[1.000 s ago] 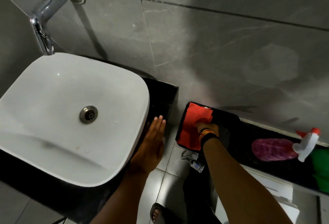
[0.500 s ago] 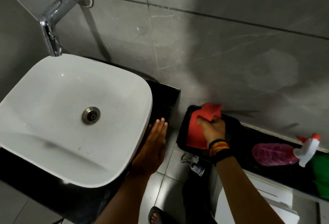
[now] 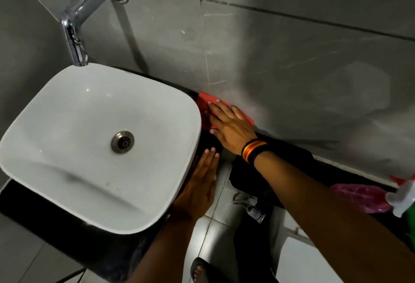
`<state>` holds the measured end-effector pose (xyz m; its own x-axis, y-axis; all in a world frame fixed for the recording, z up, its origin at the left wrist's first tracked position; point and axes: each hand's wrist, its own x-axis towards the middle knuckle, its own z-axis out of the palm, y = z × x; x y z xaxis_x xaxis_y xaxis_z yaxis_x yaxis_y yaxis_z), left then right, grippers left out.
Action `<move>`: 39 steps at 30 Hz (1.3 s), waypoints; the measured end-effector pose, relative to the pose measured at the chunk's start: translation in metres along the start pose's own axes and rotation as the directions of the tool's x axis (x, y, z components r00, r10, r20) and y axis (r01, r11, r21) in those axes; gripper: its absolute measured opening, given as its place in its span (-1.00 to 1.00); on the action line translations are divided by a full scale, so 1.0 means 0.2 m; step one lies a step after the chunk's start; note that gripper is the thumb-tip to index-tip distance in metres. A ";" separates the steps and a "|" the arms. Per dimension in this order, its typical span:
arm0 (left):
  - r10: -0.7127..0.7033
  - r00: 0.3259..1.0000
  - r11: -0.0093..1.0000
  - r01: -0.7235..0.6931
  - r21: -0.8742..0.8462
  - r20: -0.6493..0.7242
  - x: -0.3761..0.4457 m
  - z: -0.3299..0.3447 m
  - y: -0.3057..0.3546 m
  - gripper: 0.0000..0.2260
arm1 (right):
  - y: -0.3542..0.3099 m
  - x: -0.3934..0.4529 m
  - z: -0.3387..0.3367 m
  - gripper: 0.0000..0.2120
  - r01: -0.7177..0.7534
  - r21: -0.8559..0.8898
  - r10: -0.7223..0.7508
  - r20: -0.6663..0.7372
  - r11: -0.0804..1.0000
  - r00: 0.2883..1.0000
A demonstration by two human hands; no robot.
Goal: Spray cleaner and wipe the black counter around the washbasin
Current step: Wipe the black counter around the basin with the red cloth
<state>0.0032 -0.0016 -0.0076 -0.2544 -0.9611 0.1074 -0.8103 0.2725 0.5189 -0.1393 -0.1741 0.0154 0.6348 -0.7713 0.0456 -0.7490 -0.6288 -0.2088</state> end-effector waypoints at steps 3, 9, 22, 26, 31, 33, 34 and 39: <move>0.014 1.000 0.999 -0.013 0.048 -0.021 -0.01 0.02 -0.03 -0.48 | 0.09 0.06 0.05 -0.42 0.100 -0.007 -0.099 0.089 0.995 0.991; 0.005 1.000 0.992 -0.005 0.128 0.004 -0.01 0.03 -0.05 -0.47 | 0.02 0.11 0.07 -0.38 0.061 0.000 -0.061 0.068 0.998 0.996; -0.189 0.981 0.977 0.191 0.097 -0.036 -0.50 -0.01 0.02 -0.48 | -0.44 -0.28 0.19 -0.50 -0.158 0.188 0.164 -0.020 0.969 0.986; -0.239 0.969 0.965 0.244 0.092 -0.059 -0.73 -0.03 0.02 -0.48 | -0.61 -0.45 0.21 -0.52 -0.210 0.207 0.216 -0.006 0.955 0.976; -0.316 0.946 0.941 0.322 0.102 -0.069 -0.94 -0.06 0.02 -0.48 | -0.92 -0.73 0.22 -0.43 -0.150 0.199 0.140 0.066 0.968 0.988; -0.347 0.936 0.930 0.352 0.106 -0.066 -1.02 -0.08 0.02 -0.48 | -1.05 -0.82 0.23 -0.41 -0.130 0.191 0.117 0.081 0.973 0.990; -0.363 0.930 0.923 0.368 0.108 -0.064 -1.07 -0.09 0.02 -0.48 | -1.13 -0.86 0.22 -0.40 -0.120 0.186 0.103 0.098 0.975 0.990; -0.414 0.907 0.903 0.420 0.089 -0.075 -1.30 -0.13 0.00 -0.48 | -1.42 -0.97 0.19 -0.34 -0.087 0.085 0.067 0.214 0.993 0.974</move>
<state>0.0821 0.2476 -0.0139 0.1445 -0.9880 -0.0540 -0.8855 -0.1535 0.4385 -0.0413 0.1578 0.0282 0.6089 -0.7728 -0.1788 -0.7827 -0.5486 -0.2941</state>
